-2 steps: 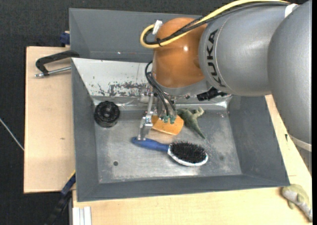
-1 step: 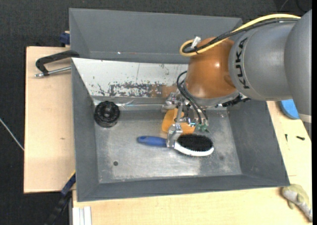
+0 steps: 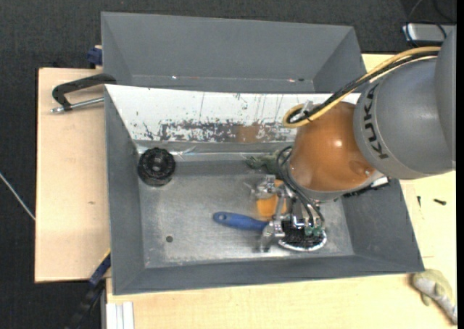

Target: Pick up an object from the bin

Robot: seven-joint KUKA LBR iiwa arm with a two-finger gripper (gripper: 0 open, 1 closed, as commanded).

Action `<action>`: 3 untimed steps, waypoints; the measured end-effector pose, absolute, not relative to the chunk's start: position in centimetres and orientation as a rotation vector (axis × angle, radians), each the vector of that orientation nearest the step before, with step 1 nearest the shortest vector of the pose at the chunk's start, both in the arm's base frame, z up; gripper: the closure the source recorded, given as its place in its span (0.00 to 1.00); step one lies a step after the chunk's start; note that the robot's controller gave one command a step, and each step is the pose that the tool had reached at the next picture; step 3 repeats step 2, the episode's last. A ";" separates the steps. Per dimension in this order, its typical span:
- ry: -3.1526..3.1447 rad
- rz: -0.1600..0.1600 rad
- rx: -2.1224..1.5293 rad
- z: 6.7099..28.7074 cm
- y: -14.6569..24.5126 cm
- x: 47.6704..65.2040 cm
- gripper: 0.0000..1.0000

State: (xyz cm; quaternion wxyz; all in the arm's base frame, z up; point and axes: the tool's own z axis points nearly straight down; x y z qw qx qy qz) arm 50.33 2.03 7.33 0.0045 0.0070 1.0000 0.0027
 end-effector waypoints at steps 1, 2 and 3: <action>3.124 0.005 0.028 7.4 1.8 50.7 1.00; 3.099 -0.003 -0.432 25.5 -1.0 52.8 1.00; 3.099 -0.003 -0.432 25.5 -1.0 52.8 1.00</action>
Offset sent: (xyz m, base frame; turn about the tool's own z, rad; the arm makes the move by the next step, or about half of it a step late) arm 0.0000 0.0000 0.0000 0.0000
